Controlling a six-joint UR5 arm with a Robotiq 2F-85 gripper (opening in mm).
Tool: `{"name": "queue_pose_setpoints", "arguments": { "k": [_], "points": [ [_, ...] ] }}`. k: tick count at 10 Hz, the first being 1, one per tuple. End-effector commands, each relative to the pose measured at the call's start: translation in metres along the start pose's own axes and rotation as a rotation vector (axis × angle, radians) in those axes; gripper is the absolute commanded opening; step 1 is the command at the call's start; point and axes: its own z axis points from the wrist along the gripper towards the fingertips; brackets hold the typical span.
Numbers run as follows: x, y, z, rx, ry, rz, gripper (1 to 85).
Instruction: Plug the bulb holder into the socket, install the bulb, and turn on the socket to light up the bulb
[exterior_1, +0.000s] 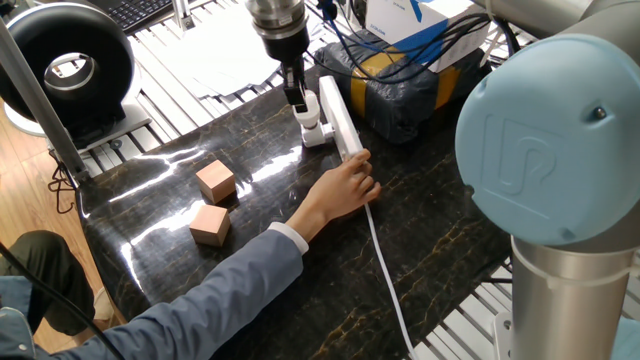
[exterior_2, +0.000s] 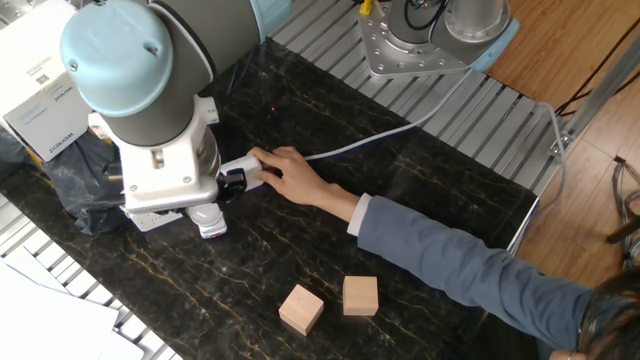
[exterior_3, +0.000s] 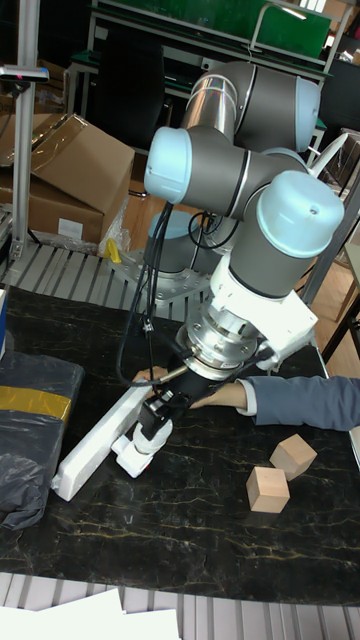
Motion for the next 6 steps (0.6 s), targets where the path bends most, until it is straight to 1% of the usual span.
{"name": "queue_pose_setpoints", "arguments": {
  "k": [1, 4, 5, 6],
  "points": [
    [-0.004, 0.007, -0.004, -0.014, -0.001, 0.118, 27.3],
    [-0.010, 0.006, -0.003, -0.018, -0.029, 0.171, 27.3],
    [-0.015, 0.007, -0.002, -0.026, -0.048, 0.189, 27.7],
    [-0.015, 0.009, -0.001, -0.041, -0.055, 0.206, 28.0]
  ]
}}
